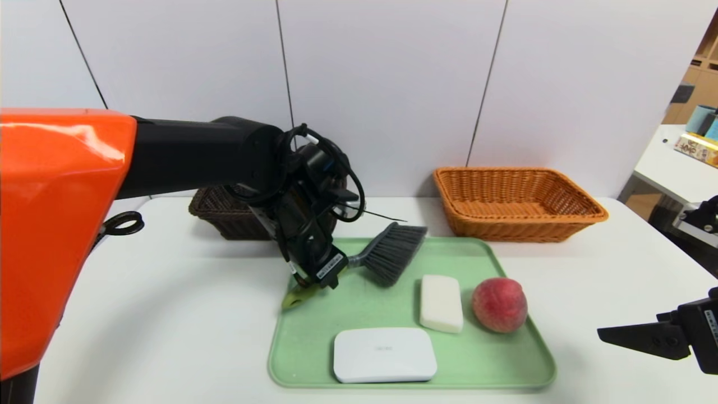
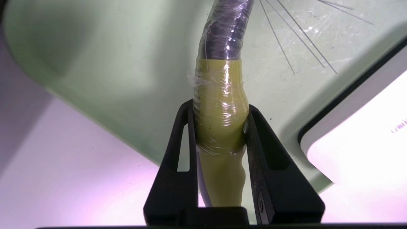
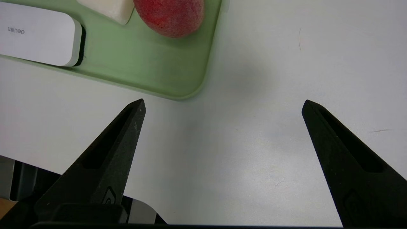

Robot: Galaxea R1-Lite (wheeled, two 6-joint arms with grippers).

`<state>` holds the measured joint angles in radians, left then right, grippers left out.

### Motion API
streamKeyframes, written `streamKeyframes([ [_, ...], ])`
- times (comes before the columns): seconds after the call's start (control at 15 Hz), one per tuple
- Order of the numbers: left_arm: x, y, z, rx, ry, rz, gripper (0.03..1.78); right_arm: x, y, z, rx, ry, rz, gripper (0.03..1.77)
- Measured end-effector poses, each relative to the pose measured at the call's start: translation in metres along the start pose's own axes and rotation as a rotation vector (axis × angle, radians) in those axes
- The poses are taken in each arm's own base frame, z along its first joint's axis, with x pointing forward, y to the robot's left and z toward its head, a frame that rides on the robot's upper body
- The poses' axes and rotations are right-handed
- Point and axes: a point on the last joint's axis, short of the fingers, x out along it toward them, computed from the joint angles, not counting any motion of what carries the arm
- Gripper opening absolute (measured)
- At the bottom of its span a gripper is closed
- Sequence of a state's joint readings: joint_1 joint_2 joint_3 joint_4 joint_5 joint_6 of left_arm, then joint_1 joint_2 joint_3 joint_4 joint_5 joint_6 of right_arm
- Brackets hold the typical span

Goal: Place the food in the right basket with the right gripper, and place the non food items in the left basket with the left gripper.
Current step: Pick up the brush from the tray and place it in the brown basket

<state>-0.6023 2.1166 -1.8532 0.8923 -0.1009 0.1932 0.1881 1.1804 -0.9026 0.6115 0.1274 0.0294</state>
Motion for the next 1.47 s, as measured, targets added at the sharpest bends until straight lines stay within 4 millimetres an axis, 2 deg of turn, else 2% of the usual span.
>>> streamKeyframes([
  [0.67, -0.041, -0.012, -0.006, 0.023, -0.063, 0.003, 0.46, -0.004, 0.0, -0.003, -0.002, -0.014, 0.0, 1.7],
  [0.8, -0.057, -0.015, -0.008, 0.031, -0.097, 0.008, 0.46, -0.004, 0.0, -0.004, 0.0, -0.014, -0.002, 1.7],
  [1.07, -0.102, -0.021, -0.016, 0.047, -0.213, 0.02, 0.46, -0.006, 0.0, -0.004, -0.001, -0.022, -0.001, 1.7],
  [1.27, -0.132, -0.01, -0.026, 0.058, -0.283, 0.062, 0.46, -0.008, 0.0, -0.004, 0.0, -0.029, -0.001, 1.7],
  [1.47, -0.151, 0.014, -0.037, 0.089, -0.33, 0.098, 0.46, -0.01, 0.001, -0.006, -0.001, -0.034, -0.001, 1.7],
])
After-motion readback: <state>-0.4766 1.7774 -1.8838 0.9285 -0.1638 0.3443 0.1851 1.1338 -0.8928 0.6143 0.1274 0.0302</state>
